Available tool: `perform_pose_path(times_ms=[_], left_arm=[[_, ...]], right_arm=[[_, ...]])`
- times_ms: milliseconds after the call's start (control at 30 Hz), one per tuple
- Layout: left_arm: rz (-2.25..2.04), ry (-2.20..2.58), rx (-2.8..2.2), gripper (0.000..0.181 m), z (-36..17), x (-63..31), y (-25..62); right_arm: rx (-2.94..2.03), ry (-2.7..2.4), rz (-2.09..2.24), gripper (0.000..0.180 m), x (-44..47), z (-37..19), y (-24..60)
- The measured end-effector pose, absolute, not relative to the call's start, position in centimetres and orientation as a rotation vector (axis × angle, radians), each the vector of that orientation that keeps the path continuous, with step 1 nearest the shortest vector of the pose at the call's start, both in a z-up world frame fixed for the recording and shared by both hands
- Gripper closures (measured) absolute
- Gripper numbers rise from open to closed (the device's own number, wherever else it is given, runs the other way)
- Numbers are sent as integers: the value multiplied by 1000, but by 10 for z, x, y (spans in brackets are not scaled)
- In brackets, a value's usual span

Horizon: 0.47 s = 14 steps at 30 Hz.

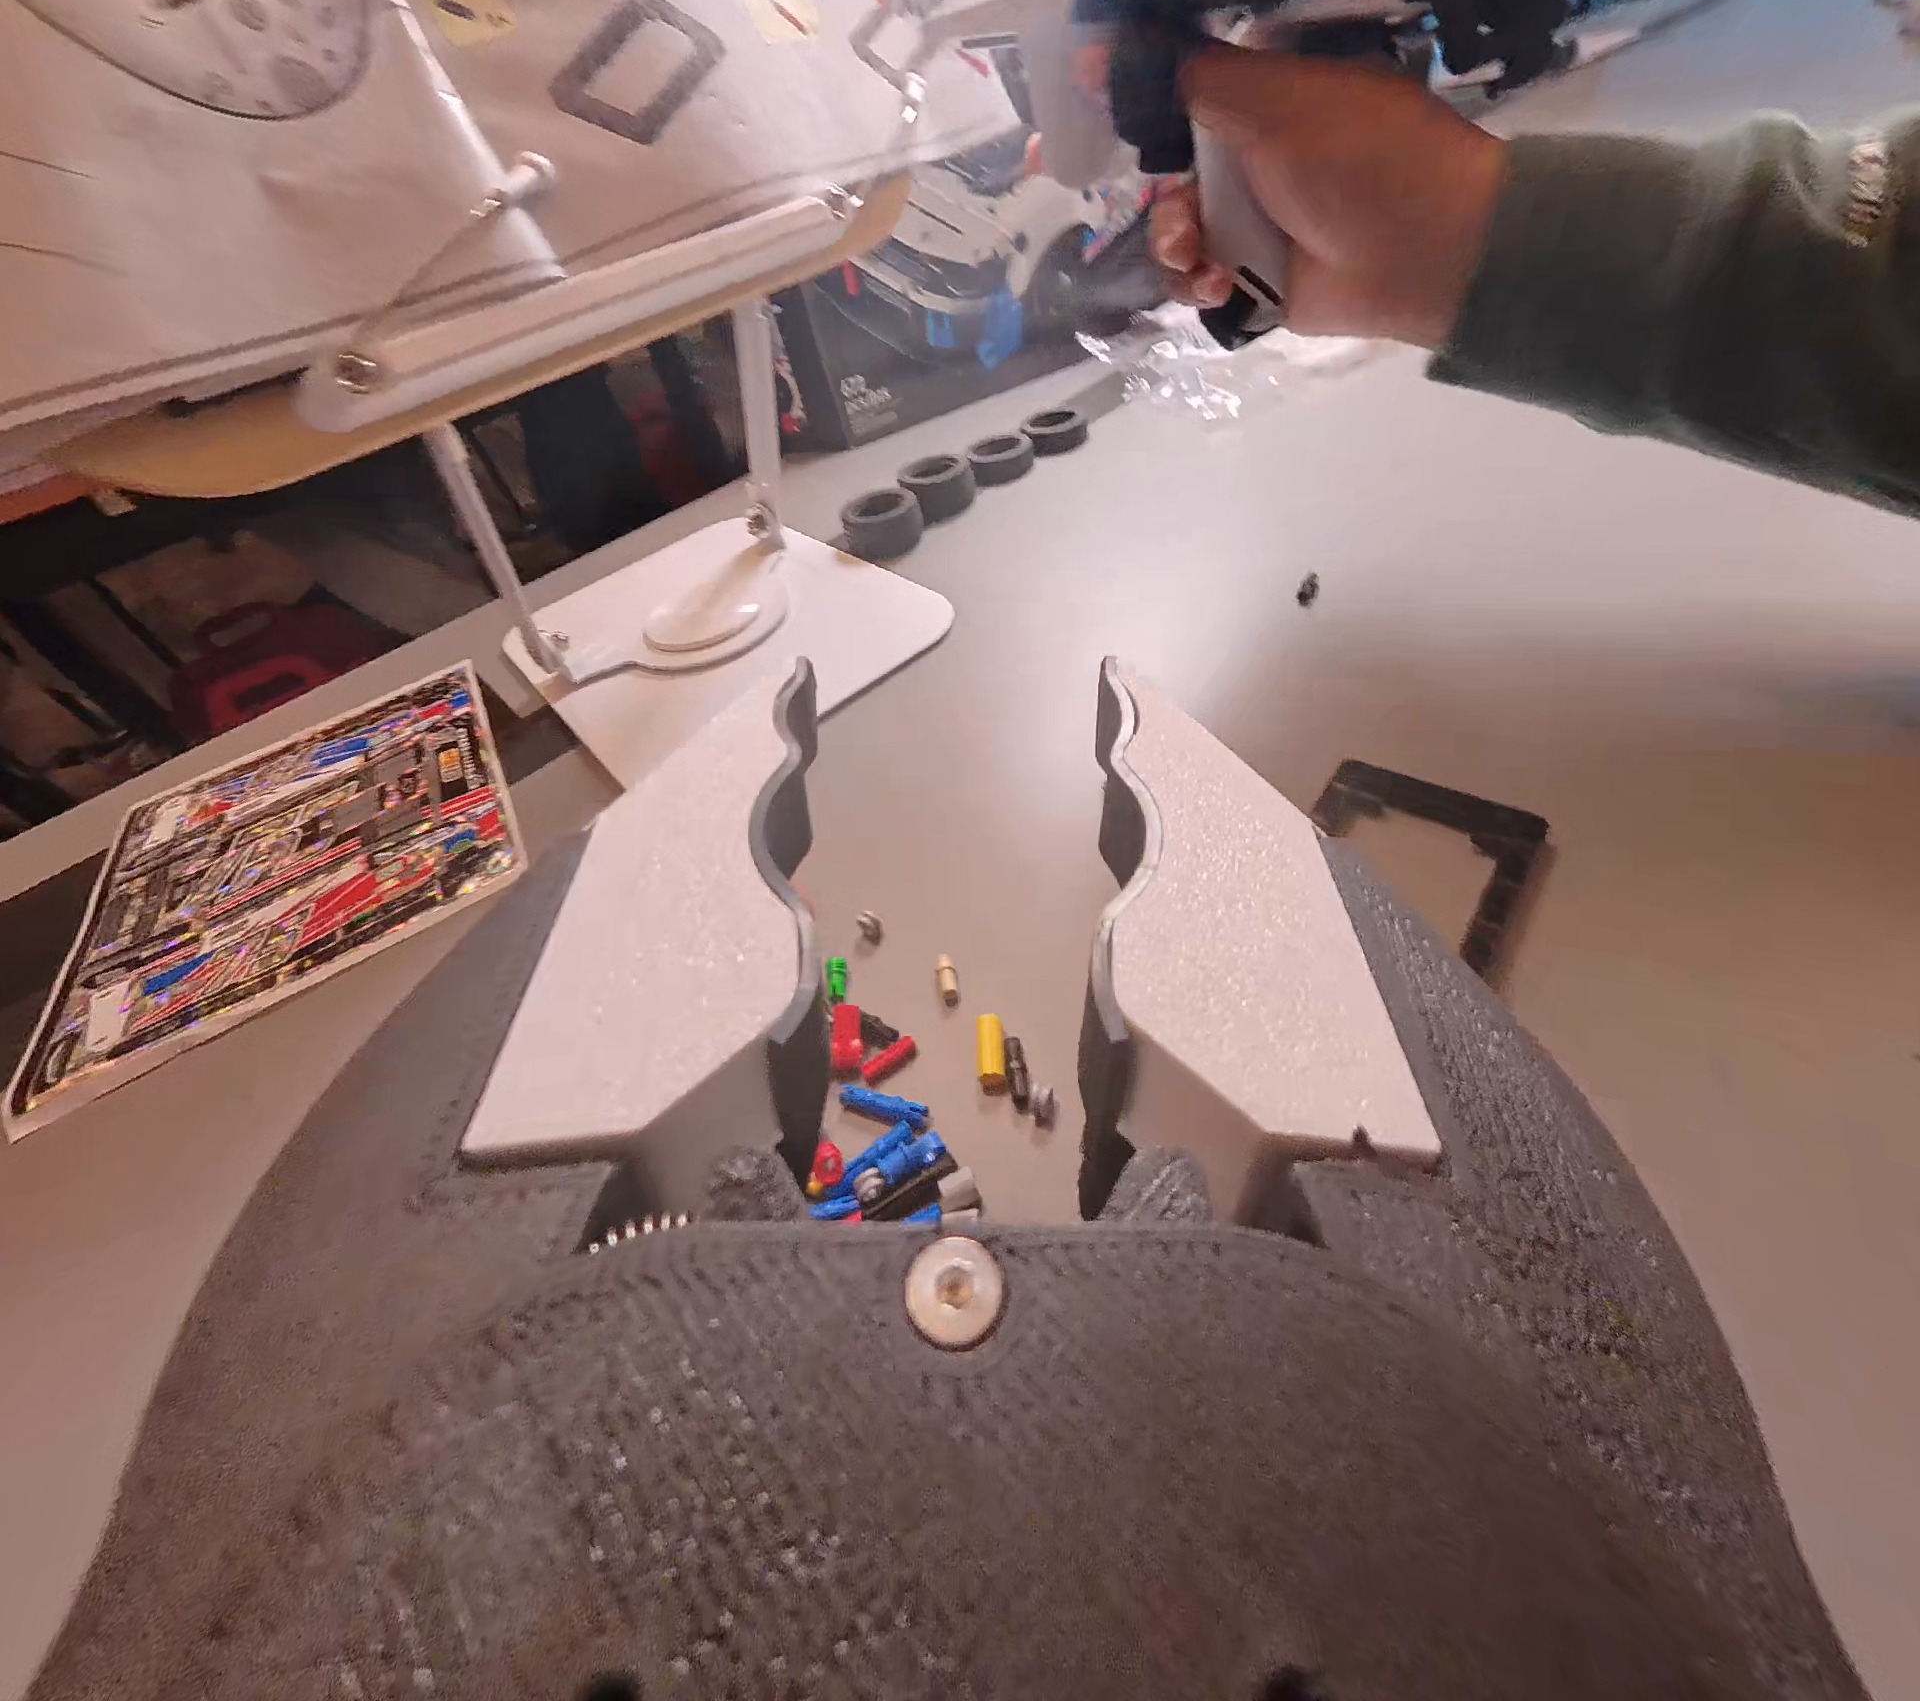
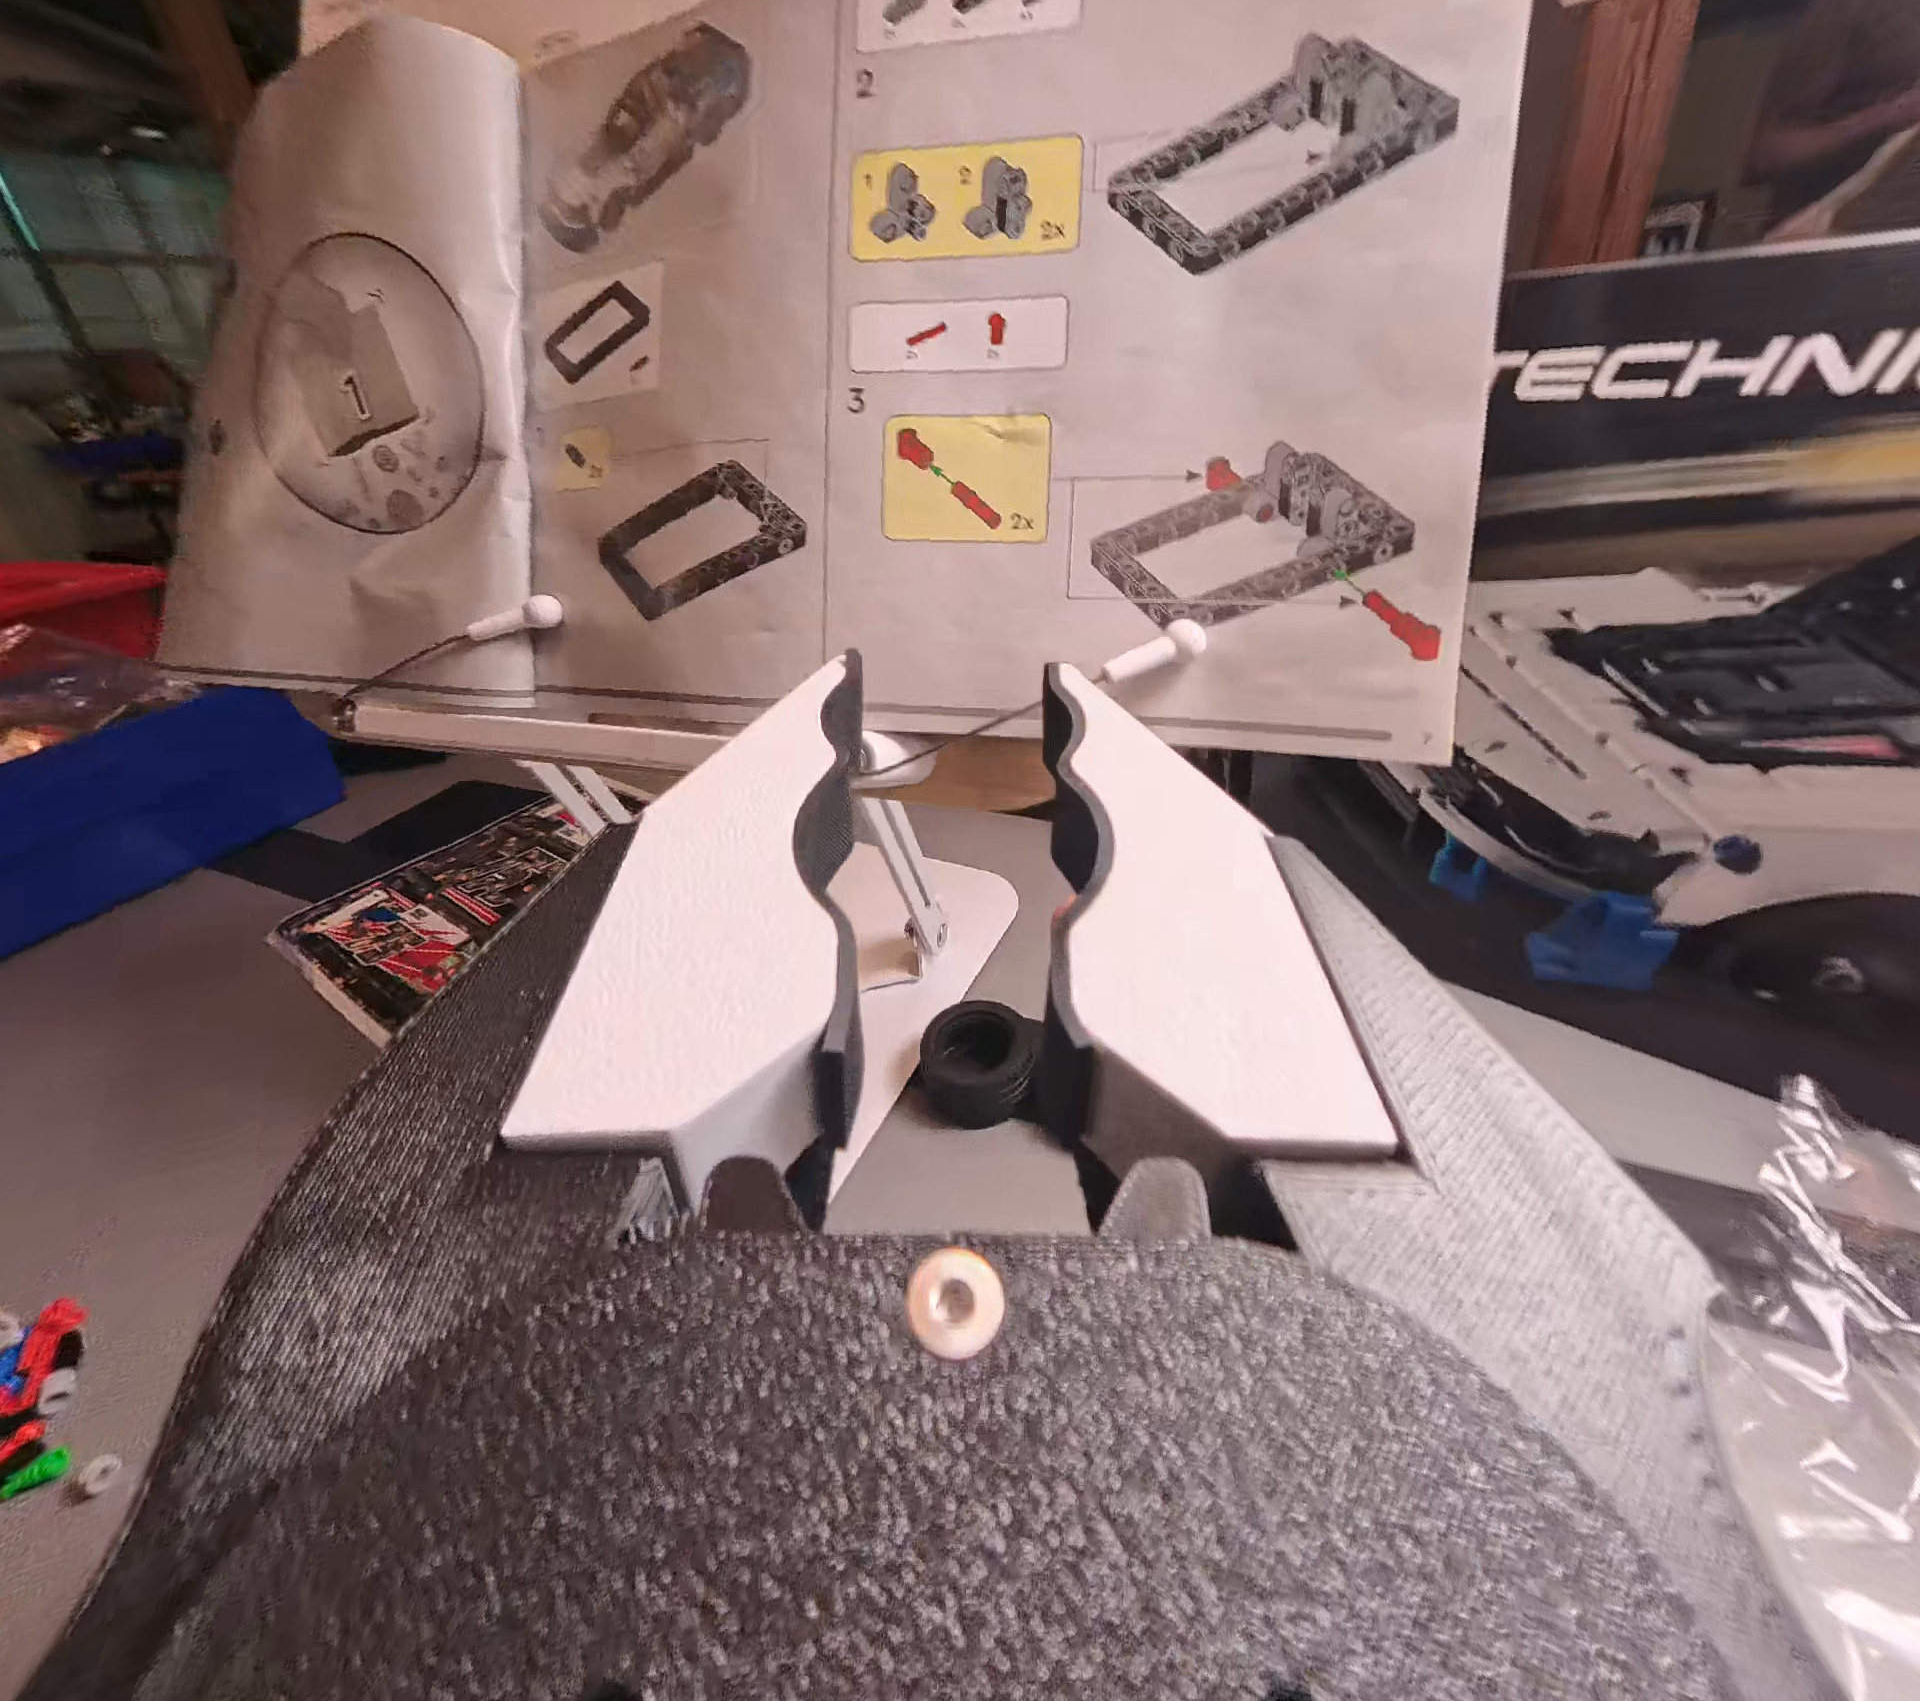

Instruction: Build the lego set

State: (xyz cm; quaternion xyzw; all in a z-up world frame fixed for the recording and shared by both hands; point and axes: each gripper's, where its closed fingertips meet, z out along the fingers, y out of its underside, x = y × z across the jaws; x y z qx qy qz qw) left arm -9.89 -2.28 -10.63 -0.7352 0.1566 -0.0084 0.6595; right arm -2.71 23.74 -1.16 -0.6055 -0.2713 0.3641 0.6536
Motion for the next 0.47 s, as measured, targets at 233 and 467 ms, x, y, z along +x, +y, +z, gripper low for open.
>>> perform_pose_path(times_ms=[233, 467], left_arm=[[-35, 169, -1606, 132, -93, -127, -24], [-19, 193, -1613, 142, -99, -124, -23]], right_arm=[[-1251, -736, 707, 178, -49, 50, 239], [-1209, -756, 621, 180, -79, 104, 280]])
